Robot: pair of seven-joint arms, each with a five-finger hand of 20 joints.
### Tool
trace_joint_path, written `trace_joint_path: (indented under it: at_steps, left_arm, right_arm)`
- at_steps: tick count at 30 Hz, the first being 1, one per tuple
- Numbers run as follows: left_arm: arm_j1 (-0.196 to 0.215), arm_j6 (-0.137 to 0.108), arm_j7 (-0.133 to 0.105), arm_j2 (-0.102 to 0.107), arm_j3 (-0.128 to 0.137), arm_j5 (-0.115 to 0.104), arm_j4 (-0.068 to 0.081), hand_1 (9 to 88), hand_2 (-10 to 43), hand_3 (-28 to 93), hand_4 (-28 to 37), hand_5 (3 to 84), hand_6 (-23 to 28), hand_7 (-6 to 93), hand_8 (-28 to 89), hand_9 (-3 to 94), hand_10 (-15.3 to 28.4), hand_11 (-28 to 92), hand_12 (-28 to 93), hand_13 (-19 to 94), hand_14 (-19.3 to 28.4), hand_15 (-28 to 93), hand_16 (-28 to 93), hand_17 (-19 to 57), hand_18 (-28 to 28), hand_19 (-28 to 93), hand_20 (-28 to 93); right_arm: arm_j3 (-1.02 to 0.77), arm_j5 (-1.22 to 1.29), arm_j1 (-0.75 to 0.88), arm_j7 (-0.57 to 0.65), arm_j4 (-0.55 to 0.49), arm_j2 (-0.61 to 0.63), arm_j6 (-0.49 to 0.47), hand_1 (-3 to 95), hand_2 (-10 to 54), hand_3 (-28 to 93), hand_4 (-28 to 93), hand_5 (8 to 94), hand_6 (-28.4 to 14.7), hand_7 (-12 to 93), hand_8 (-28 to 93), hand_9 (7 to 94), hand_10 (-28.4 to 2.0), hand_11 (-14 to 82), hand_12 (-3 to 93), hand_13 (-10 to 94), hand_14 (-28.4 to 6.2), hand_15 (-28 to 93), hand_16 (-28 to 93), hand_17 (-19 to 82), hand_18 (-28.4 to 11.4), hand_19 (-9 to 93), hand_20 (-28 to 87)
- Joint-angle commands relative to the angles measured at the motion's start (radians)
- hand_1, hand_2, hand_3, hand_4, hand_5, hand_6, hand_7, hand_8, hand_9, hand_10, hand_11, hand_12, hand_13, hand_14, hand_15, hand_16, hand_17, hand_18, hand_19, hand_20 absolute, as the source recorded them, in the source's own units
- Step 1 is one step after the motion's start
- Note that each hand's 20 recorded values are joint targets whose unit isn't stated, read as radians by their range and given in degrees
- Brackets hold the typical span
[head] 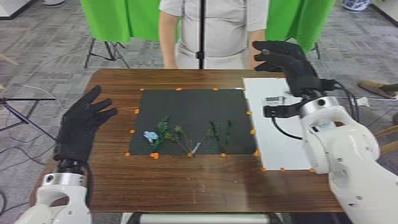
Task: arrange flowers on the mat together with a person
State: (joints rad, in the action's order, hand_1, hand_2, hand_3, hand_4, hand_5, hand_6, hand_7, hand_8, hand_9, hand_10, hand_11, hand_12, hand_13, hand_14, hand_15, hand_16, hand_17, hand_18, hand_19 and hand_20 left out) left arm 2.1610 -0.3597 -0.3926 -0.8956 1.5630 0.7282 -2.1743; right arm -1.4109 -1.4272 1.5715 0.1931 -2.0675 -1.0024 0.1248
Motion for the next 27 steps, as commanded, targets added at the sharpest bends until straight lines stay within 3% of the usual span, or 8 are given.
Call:
trace_joint_path:
  at_steps: [1,4,10,13,14,18,27]
  left_arm:
    - [0.015,0.003,-0.019,-0.001,-0.01,-0.009,0.013,25.2,6.0,79,-26.3,37.0,5.2,10.9,-9,37.4,18.0,24,9,29,27.3,53,-9,-6.9,26.2,52,23]
    - [0.017,-0.004,-0.031,0.009,-0.019,-0.022,0.015,25.0,5.9,79,-26.6,36.9,4.9,10.7,-9,37.3,17.8,23,9,29,27.2,53,-9,-6.9,26.2,52,23]
    - [0.012,0.013,-0.001,-0.012,-0.022,-0.004,0.023,24.9,5.9,79,-26.9,36.9,4.8,10.6,-9,36.6,17.2,22,9,29,27.1,52,-9,-7.1,26.3,51,22]
    - [0.005,0.018,0.007,-0.016,-0.029,-0.008,0.027,24.8,5.9,79,-26.9,36.8,4.8,10.6,-9,36.5,17.2,22,9,29,26.9,52,-8,-7.1,26.3,51,22]
    - [0.004,0.013,-0.002,-0.009,-0.034,-0.012,0.026,24.8,5.9,79,-27.0,36.8,4.8,10.5,-9,36.5,17.2,22,9,29,26.9,52,-8,-7.1,26.3,51,22]
    - [0.007,0.012,-0.005,-0.005,-0.032,-0.012,0.024,24.8,5.9,79,-27.0,36.7,4.8,10.5,-9,36.5,17.2,22,9,28,26.9,52,-8,-7.2,26.2,51,22]
    - [0.006,0.011,0.008,-0.01,-0.027,-0.01,0.022,25.0,5.8,79,-26.8,36.6,4.8,10.7,-9,36.7,17.4,23,10,29,26.9,52,-8,-7.2,26.3,51,22]
  right_arm:
    - [-0.117,0.488,0.267,-0.1,0.047,0.043,-0.122,21.8,5.4,76,-28,42.7,4.4,15,-13,45.9,-13.1,7.8,12.9,38,-17.5,27,13,6,-22.4,50,17]
    - [-0.115,0.492,0.312,-0.161,0.061,0.049,-0.105,20.2,6.0,77,-28,40.6,5.2,14,-13,44.6,-12.4,5.8,12.8,36,-17.4,22,14,5,-22.3,46,15]
    - [-0.119,0.5,0.362,-0.206,0.087,0.039,-0.075,17.5,6.5,78,-28,38.9,5.5,13,-13,42.4,-10.9,4.8,12.6,34,-16.7,16,17,4,-21.3,43,15]
    - [-0.126,0.51,0.372,-0.21,0.095,0.027,-0.088,16.8,6.5,78,-28,38.5,5.6,13,-12,41.8,-10.7,4.7,12.5,33,-16.7,14,18,4,-21.4,42,15]
    - [-0.125,0.512,0.374,-0.218,0.097,0.025,-0.081,16.6,6.5,78,-28,38.0,5.7,13,-12,41.5,-10.7,4.7,12.5,32,-16.7,13,19,4,-21.9,42,15]
    - [-0.138,0.508,0.389,-0.229,0.095,0.019,-0.078,15.9,6.5,79,-28,37.4,5.8,13,-12,40.7,-10.2,4.5,12.4,30,-16.5,11,20,4,-23.3,41,14]
    - [-0.139,0.521,0.392,-0.23,0.097,0.019,-0.059,16.0,6.5,79,-28,38.3,5.9,13,-12,41.8,-10.1,4.8,12.5,31,-16.8,9,23,4,-24.4,42,14]
